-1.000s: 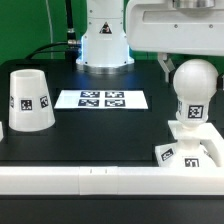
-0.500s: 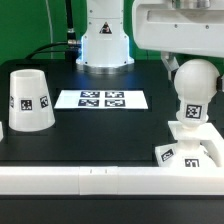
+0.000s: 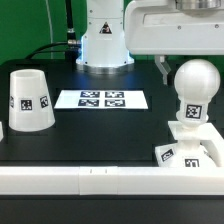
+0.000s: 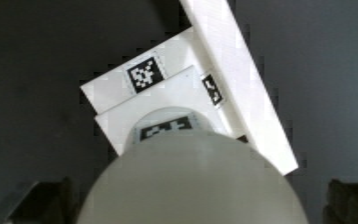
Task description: Assemble lamp
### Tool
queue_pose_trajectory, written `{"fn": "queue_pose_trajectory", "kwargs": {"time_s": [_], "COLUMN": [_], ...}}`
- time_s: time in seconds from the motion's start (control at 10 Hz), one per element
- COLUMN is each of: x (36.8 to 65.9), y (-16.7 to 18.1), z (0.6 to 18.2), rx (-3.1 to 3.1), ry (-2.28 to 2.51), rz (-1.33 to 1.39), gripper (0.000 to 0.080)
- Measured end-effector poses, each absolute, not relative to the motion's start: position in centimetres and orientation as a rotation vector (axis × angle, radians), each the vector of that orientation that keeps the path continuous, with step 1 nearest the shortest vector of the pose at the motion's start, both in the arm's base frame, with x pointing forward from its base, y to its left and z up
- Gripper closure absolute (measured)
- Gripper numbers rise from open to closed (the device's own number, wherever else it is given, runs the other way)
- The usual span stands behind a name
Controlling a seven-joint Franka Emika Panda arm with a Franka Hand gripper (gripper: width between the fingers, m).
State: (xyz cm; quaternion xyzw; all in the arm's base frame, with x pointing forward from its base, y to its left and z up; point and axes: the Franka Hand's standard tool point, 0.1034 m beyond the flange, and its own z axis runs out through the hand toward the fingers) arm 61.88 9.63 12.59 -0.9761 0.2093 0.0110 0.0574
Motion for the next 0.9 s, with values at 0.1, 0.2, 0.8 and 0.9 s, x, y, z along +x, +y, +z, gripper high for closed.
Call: {"fn": "queue_pose_trajectory", "kwargs": {"time_s": [0.1,0.2,0.8,0.9], "x": [61.88,61.88,62.32,62.3], "y": [9.6,9.58,9.31,9.43], "z": [12.58,12.57,12.76,12.76], "rx": [-2.984,-3.001,-3.063,-3.028], "ry": [0.501,0.38,-0.647,-0.804], "rz": [0.026,0.019,-0.094,-0.095], "gripper": [0.0101,0.0101,0.0101,0.0101]}}
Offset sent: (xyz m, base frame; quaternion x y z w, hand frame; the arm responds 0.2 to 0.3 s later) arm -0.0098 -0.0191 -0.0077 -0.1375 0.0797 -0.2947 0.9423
